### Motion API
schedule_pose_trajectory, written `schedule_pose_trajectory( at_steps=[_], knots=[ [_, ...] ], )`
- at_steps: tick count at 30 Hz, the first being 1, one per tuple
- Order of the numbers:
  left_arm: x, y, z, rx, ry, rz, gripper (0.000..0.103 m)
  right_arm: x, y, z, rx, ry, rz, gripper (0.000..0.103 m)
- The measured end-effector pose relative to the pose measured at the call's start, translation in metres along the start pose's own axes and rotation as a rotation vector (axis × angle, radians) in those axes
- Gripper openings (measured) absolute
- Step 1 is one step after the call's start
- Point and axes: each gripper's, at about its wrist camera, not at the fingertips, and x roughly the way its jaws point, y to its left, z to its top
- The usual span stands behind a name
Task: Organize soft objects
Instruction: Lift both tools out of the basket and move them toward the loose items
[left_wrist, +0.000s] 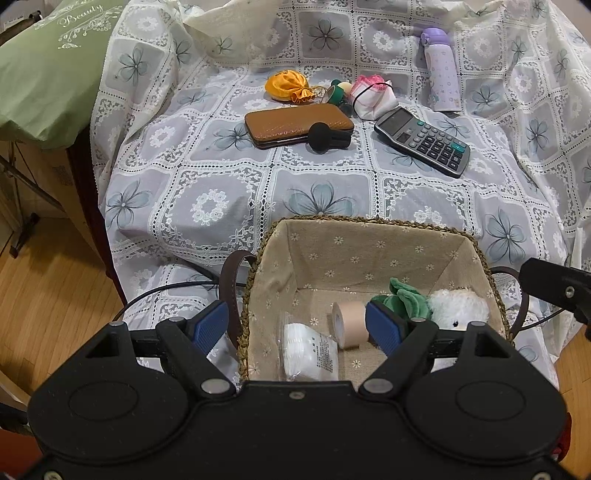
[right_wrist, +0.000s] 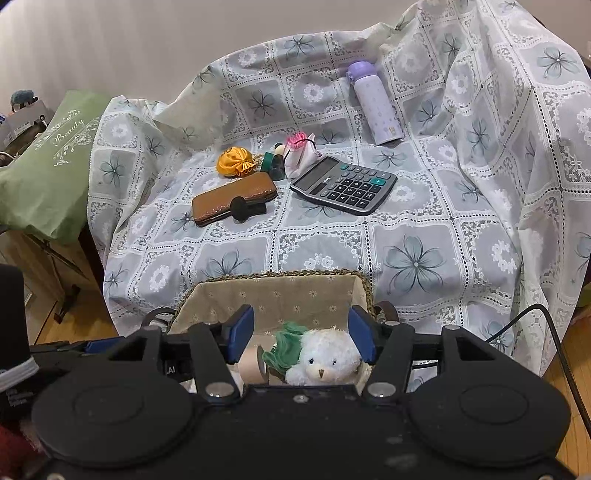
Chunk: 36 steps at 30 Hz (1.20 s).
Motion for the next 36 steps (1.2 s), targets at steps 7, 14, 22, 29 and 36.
schedule_pose_trajectory(
  at_steps=[7,14,22,29,36],
  knots=[
    [0.001,-0.001,0.003,0.024,-0.018,0.008,0.078,0.005,0.002,0.001,-0.005,0.013,-0.007,0.059],
    [0.008,-0.004,0.013,0.04,-0.025,0.011,0.079,0.019,0.004,0.005,-0.033,0.036,-0.034,0.06],
    [0.019,-0.006,0.028,0.06,-0.026,0.019,0.087,0.035,0.004,0.02,-0.036,0.054,-0.048,0.062],
    [0.037,-0.006,0.046,0.069,-0.012,0.025,0.087,0.06,0.002,0.037,-0.027,0.086,-0.064,0.063],
    [0.06,-0.005,0.069,0.065,-0.006,0.025,0.088,0.087,0.001,0.055,-0.012,0.109,-0.073,0.065]
  ],
)
